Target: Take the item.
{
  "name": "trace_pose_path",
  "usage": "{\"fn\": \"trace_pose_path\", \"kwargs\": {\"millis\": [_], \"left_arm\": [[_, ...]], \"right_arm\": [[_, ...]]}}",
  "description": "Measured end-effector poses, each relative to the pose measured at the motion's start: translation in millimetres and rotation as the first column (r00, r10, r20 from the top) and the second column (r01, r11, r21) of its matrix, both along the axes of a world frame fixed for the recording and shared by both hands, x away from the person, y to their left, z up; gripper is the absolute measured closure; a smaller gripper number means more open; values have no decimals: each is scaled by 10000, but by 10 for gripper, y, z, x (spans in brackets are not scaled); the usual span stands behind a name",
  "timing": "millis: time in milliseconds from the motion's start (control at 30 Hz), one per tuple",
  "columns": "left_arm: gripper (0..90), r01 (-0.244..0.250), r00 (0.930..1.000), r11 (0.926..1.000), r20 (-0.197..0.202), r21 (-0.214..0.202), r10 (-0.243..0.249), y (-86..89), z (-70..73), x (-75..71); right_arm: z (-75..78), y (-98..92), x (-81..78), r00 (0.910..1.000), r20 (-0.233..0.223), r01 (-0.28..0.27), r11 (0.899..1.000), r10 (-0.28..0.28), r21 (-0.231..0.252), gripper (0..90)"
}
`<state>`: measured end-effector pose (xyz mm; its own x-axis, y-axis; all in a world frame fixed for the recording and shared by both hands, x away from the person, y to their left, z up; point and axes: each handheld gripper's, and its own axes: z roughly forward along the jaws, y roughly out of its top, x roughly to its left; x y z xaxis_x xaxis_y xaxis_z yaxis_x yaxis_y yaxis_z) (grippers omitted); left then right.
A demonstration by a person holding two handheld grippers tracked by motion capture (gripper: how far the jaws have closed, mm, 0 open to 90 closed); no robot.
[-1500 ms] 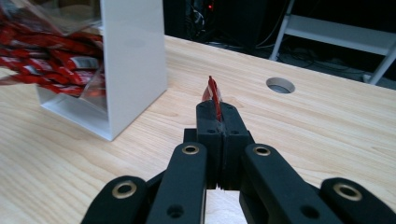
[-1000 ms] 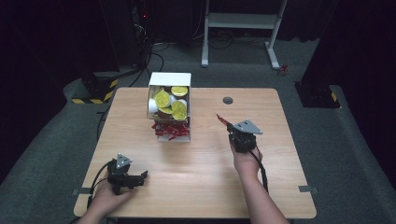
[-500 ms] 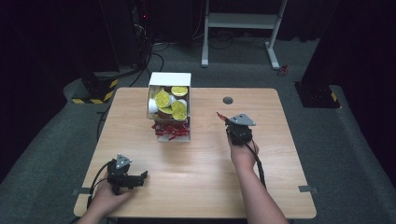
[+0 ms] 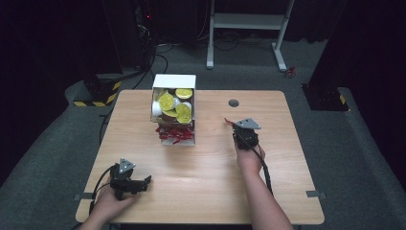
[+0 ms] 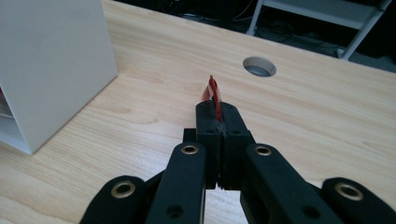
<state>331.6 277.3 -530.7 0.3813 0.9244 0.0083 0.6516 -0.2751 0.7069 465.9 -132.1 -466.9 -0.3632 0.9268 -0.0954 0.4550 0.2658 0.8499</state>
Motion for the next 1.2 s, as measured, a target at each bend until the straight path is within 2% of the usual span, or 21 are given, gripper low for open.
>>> {"fn": "trace_pose_path", "kwargs": {"millis": [233, 500, 833, 1200], "left_arm": [[6, -2, 10000, 10000, 1, 2, 2, 0, 0, 0], [6, 2, 10000, 10000, -2, -4, -2, 0, 0, 0], [6, -6, 10000, 10000, -1, -6, 6, -1, 0, 0], [6, 6, 10000, 10000, 7, 28, -6, 1, 1, 1]], "right_arm": [[-105, -69, -22, 9996, -214, 166, 9998, -163, 124, 881], [-191, -104, -63, 9993, -358, 117, 9999, -116, 12, 880], [-400, -116, -108, 9971, -739, 155, 9998, -166, -156, 879], [-525, -115, -107, 9923, -1211, 231, 9996, -252, -186, 852]]}}
